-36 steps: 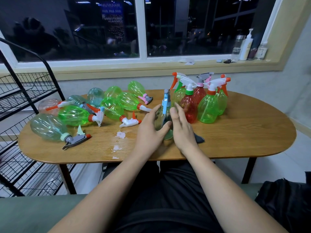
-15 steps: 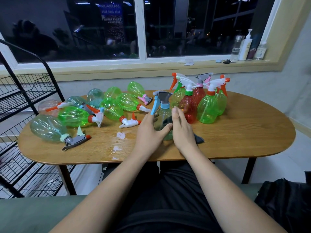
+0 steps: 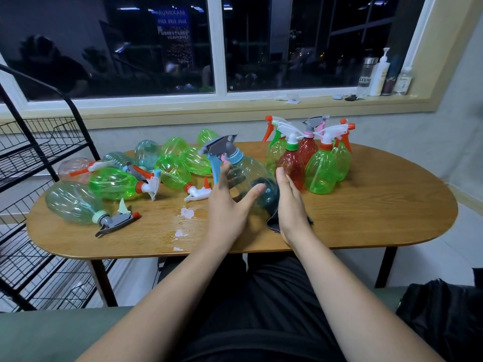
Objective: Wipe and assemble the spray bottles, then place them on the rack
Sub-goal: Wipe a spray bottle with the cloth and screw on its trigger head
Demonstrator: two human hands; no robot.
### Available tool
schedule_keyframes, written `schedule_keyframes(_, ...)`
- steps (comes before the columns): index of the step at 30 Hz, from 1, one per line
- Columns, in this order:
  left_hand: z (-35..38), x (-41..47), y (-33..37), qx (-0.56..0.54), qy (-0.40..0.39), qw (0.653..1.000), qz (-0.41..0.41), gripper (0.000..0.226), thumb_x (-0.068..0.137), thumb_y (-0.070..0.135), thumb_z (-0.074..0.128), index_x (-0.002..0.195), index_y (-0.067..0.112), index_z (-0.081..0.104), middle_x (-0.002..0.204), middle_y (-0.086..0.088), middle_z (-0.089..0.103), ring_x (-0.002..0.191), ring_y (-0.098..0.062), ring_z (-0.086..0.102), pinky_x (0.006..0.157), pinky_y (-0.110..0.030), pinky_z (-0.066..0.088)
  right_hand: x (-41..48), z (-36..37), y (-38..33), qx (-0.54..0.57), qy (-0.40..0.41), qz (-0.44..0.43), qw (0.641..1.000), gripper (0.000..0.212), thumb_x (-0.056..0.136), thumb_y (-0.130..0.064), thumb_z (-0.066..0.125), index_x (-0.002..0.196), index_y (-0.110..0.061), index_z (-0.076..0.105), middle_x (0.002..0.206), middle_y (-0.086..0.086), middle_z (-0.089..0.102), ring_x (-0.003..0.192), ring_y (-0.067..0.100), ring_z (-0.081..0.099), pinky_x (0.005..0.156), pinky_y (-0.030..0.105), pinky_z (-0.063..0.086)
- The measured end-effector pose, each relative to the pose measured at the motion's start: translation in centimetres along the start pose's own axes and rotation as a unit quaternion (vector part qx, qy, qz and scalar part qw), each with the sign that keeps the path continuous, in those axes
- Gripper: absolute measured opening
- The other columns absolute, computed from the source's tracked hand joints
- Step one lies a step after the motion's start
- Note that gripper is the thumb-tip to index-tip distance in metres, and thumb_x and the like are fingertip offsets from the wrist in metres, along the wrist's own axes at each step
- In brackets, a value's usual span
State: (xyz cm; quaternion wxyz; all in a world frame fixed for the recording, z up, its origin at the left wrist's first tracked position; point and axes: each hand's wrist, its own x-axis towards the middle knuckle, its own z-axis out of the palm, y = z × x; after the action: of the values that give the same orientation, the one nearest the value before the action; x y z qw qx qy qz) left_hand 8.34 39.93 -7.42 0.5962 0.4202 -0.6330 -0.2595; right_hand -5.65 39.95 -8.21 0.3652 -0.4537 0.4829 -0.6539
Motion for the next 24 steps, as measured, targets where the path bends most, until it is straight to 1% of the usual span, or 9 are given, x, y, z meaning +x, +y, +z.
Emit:
schedule_keyframes(3,0.4,-0.1,0.3,-0.005,-0.008,1.000,0.019,0.080,0.085,0.045,0.086,0.149,0.022,0.044,0.131,0.016,0.069,0.123,-0.004,0.066,0.105,-0.040,0.055,0.3,0.2,0.3,0.024,-0.033,0.012,0.999,0.090,0.086,-0.086,0.048,0.158,-0.033,0.048,0.139,-0.039,0.049,0.139,-0.012,0.041,0.125,0.030,0.028)
schedule_keyframes(6,0.6,0.3,0.7,0.005,0.011,0.999,0.038,0.068,0.087,0.038,0.087,0.141,0.025,0.047,0.127,0.013,0.071,0.119,-0.004,0.068,0.101,-0.033,0.056,1.3,0.4,1.6,0.039,-0.061,0.035,0.997,0.087,0.088,-0.091,0.050,0.157,-0.039,0.049,0.158,-0.022,0.050,0.150,0.001,0.041,0.129,0.044,0.027)
schedule_keyframes(8,0.5,0.8,0.8,0.016,0.026,0.999,0.044,0.062,0.088,0.035,0.086,0.135,0.033,0.046,0.124,0.015,0.069,0.113,0.004,0.067,0.095,-0.025,0.056,2.1,0.2,2.9,0.038,-0.081,0.047,0.995,0.083,0.088,-0.090,0.051,0.158,-0.047,0.044,0.162,-0.019,0.047,0.152,0.004,0.039,0.130,0.047,0.025)
schedule_keyframes(11,0.0,1.2,0.1,0.034,0.039,0.998,0.034,0.073,0.088,0.043,0.085,0.145,0.024,0.043,0.126,0.007,0.068,0.110,0.003,0.066,0.089,-0.014,0.052,2.7,-0.1,3.5,0.052,-0.065,0.062,0.995,0.077,0.087,-0.091,0.051,0.154,-0.055,0.044,0.161,-0.017,0.049,0.152,0.007,0.041,0.130,0.049,0.024)
schedule_keyframes(15,-0.1,0.1,-0.1,0.075,0.031,0.996,0.025,0.068,0.087,0.049,0.084,0.141,0.043,0.043,0.117,0.013,0.060,0.100,0.008,0.056,0.085,0.003,0.037,3.4,-0.4,3.9,0.068,-0.064,0.069,0.993,0.082,0.087,-0.092,0.051,0.156,-0.049,0.046,0.162,-0.019,0.047,0.152,0.006,0.040,0.130,0.048,0.024)
schedule_keyframes(17,0.2,-0.2,-0.1,0.071,0.020,0.996,0.048,0.062,0.086,0.047,0.085,0.137,0.038,0.049,0.121,0.010,0.062,0.107,0.011,0.058,0.090,-0.006,0.045,3.6,-0.2,4.1,0.070,-0.081,0.060,0.992,0.082,0.089,-0.091,0.049,0.157,-0.045,0.047,0.162,-0.019,0.047,0.153,0.006,0.039,0.130,0.049,0.023)
schedule_keyframes(19,0.5,0.3,-0.1,0.069,0.013,0.996,0.059,0.072,0.085,0.055,0.082,0.142,0.028,0.049,0.127,0.003,0.064,0.113,-0.002,0.063,0.095,-0.022,0.052,3.5,0.0,4.0,0.077,-0.083,0.060,0.992,0.081,0.090,-0.089,0.049,0.158,-0.044,0.046,0.164,-0.020,0.044,0.154,0.005,0.036,0.130,0.048,0.022)
schedule_keyframes(21,0.6,1.3,-0.3,0.088,0.023,0.994,0.059,0.080,0.083,0.064,0.078,0.147,0.027,0.044,0.127,-0.002,0.066,0.112,-0.016,0.066,0.095,-0.033,0.055,3.3,0.1,3.8,0.078,-0.083,0.059,0.992,0.081,0.091,-0.088,0.050,0.159,-0.045,0.044,0.164,-0.021,0.044,0.154,0.003,0.036,0.130,0.046,0.022)
schedule_keyframes(24,0.4,2.7,-0.6,0.100,0.032,0.993,0.049,0.077,0.084,0.066,0.076,0.144,0.030,0.045,0.126,-0.001,0.067,0.111,-0.018,0.067,0.094,-0.037,0.056,2.3,0.0,2.8,0.078,-0.063,0.058,0.993,0.076,0.091,-0.087,0.053,0.156,-0.049,0.047,0.161,-0.019,0.049,0.152,0.004,0.040,0.130,0.047,0.025)
